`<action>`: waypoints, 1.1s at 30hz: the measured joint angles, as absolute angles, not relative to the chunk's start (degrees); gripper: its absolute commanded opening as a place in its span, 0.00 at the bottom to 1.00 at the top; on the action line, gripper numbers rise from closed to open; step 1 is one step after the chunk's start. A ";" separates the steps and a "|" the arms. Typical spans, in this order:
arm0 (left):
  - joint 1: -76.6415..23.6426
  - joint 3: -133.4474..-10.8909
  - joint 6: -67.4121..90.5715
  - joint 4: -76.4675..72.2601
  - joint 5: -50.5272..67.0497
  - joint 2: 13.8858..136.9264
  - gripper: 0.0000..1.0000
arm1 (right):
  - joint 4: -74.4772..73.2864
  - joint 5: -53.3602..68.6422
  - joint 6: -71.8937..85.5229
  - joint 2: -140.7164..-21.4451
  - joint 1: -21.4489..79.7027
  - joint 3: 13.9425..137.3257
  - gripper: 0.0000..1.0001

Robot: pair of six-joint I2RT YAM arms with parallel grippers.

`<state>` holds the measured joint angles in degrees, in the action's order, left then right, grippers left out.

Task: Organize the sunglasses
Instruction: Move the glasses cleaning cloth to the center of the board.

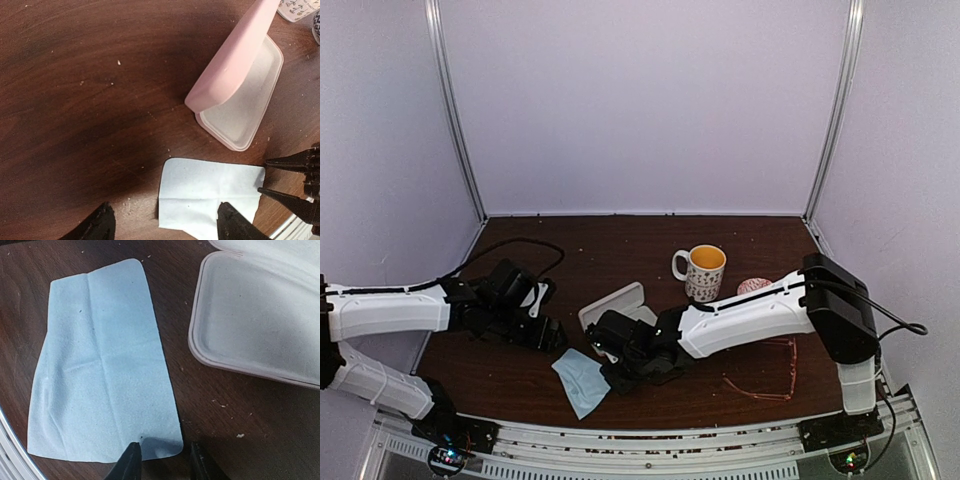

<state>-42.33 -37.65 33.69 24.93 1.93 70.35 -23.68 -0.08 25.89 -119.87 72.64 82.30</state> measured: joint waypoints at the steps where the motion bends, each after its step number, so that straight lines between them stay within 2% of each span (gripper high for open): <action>1: -42.33 -37.74 33.65 24.88 1.93 70.48 0.72 | -23.77 -0.21 25.80 -120.03 72.69 82.50 0.32; 15: -42.33 -37.82 33.45 23.42 1.93 72.73 0.72 | -24.49 -3.27 25.04 -121.12 73.21 83.85 0.19; 25: -42.33 -37.80 33.26 22.24 1.96 73.84 0.72 | -22.00 -4.56 24.80 -120.57 73.28 81.97 0.00; 33: -42.33 -37.47 30.44 19.86 4.23 76.71 0.69 | -19.27 -5.23 23.16 -116.49 73.25 75.46 0.00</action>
<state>-42.33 -37.47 30.44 19.86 4.23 76.71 -19.27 -5.23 23.16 -116.49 73.25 75.46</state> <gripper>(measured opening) 0.710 0.004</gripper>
